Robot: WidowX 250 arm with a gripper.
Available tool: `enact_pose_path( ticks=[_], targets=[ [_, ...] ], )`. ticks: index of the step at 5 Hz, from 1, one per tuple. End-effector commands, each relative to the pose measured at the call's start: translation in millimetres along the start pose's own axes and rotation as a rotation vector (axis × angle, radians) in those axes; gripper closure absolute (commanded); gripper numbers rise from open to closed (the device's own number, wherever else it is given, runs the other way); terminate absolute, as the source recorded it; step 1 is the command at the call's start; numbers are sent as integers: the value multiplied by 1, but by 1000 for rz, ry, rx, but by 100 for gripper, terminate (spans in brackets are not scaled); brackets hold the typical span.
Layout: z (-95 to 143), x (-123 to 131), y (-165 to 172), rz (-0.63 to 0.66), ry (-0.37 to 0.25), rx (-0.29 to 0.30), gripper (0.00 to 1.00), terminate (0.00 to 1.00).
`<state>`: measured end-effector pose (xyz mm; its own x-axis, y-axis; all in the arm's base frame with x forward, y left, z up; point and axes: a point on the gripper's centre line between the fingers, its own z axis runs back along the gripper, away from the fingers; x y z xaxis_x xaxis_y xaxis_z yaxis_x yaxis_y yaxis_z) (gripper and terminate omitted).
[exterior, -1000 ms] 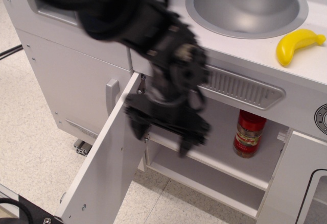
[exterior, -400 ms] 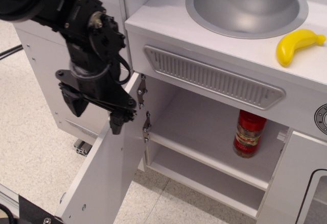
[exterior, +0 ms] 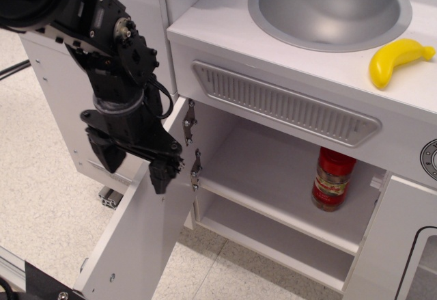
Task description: Close cabinet
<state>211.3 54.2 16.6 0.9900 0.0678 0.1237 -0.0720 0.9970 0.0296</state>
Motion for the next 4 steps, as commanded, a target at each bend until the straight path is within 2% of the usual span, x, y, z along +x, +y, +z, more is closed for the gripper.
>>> enact_pose_path(
  ticks=[1,3,4],
  targets=[
    [-20,10,-26,36,-18,-33,0,0],
    [-22,19,-71,52,-38,-14,0,0],
    [-16,26,-97,70,-51,-36,0,0]
  ],
)
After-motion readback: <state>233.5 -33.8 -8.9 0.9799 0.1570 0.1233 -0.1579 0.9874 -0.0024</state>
